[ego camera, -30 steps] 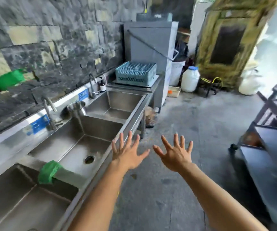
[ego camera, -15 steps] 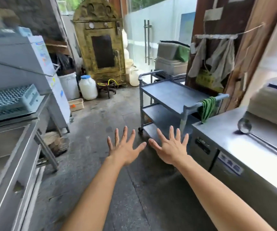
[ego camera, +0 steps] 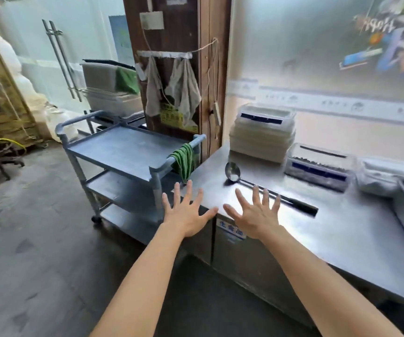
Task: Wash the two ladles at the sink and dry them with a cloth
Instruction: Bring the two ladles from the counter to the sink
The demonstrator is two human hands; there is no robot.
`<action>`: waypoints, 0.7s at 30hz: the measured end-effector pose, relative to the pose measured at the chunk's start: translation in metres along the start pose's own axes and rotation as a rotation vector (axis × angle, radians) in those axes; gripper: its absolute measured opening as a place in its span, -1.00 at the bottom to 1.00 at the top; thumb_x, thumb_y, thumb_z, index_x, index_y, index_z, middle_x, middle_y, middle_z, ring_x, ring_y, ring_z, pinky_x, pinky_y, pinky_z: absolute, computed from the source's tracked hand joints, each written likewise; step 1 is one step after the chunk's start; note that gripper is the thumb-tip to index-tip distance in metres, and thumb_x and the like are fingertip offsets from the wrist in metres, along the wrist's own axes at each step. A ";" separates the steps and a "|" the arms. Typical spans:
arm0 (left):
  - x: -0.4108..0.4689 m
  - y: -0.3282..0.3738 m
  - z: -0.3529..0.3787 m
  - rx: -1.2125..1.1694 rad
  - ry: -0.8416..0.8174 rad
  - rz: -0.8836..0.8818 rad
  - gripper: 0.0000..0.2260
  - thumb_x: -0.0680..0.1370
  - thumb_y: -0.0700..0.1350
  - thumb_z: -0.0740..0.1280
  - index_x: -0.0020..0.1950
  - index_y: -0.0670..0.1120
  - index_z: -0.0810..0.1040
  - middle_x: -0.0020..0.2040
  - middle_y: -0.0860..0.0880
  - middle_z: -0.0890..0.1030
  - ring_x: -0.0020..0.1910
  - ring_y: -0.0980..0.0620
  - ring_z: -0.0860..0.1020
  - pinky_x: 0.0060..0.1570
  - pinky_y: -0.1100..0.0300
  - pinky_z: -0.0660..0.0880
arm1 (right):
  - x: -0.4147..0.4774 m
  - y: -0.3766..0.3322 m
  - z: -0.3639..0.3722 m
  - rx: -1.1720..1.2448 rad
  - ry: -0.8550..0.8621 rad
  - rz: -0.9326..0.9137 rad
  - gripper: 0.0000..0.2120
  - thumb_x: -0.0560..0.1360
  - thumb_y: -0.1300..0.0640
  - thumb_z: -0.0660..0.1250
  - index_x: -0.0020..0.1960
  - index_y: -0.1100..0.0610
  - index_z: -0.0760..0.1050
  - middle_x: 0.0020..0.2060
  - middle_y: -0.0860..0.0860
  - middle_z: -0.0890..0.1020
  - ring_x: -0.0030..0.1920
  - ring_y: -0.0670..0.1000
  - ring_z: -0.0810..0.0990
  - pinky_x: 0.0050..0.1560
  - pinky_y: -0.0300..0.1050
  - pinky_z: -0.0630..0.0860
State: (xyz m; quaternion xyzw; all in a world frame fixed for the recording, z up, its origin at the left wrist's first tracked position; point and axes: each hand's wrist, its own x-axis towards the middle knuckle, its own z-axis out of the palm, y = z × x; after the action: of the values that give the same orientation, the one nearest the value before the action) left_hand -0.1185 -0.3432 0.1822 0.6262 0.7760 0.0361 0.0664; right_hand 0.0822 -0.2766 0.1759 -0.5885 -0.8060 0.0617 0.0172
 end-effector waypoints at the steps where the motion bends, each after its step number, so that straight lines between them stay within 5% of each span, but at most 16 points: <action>1: 0.017 0.006 -0.001 0.003 -0.005 0.025 -0.17 0.35 0.58 -0.28 0.55 0.23 -0.24 0.55 0.05 -0.42 0.48 -0.13 -0.48 0.35 -0.34 -0.42 | 0.011 0.008 -0.001 -0.002 -0.004 0.024 -0.17 0.42 -0.57 -0.30 0.62 -0.25 -0.16 0.64 0.12 -0.17 0.61 0.24 -0.26 0.44 0.41 -0.41; 21: 0.266 0.130 0.073 0.061 -0.186 0.284 -0.19 0.35 0.57 -0.31 0.55 0.28 -0.21 0.57 0.03 -0.36 0.51 -0.15 -0.43 0.34 -0.39 -0.40 | 0.169 0.149 0.031 0.103 -0.160 0.375 -0.11 0.41 -0.59 -0.27 0.62 -0.20 -0.27 0.63 0.15 -0.22 0.61 0.27 -0.27 0.46 0.41 -0.37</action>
State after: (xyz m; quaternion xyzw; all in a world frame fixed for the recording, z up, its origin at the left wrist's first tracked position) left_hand -0.0365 -0.0579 0.1132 0.7319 0.6709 -0.0365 0.1133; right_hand 0.1683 -0.0742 0.1197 -0.7198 -0.6768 0.1514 -0.0284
